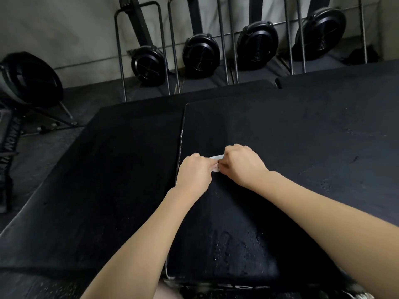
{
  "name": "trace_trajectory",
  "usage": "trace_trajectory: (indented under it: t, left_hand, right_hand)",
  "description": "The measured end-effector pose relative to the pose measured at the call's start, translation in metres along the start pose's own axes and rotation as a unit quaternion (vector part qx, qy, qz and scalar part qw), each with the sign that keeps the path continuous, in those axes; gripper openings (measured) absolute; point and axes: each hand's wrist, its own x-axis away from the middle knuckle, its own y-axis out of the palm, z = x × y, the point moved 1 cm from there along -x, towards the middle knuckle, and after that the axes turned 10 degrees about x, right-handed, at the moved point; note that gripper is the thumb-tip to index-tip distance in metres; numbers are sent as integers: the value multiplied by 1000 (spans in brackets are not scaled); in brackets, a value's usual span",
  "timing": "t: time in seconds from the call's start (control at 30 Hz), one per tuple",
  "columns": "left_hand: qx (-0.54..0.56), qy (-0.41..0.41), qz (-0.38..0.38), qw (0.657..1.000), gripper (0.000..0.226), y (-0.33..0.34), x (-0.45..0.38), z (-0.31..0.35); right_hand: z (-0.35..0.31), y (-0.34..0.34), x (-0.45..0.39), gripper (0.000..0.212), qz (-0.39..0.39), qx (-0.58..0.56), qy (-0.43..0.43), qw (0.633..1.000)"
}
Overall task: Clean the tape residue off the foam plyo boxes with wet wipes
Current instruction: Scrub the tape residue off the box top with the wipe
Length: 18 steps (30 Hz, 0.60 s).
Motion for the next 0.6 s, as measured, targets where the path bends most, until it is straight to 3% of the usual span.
trace_trajectory:
  t: [0.2,0.33,0.47,0.6]
  left_hand:
    - [-3,5,2,1000,19,0,52,6]
    - [-6,8,4,1000,31,-4,72,14]
    - [-2,7,9,1000,52,-9,67,21]
    - [-9,-5,-3,1000,45,-18,48,29]
  right_hand:
    - [-16,1,47,34,73,-10,-38,997]
    - [-22,1,66,38,84,-1,-42,996]
    - [-23,-3,61,43,64,-4,-36,997]
    - [-24,-8,46,33,8,35,-19,999]
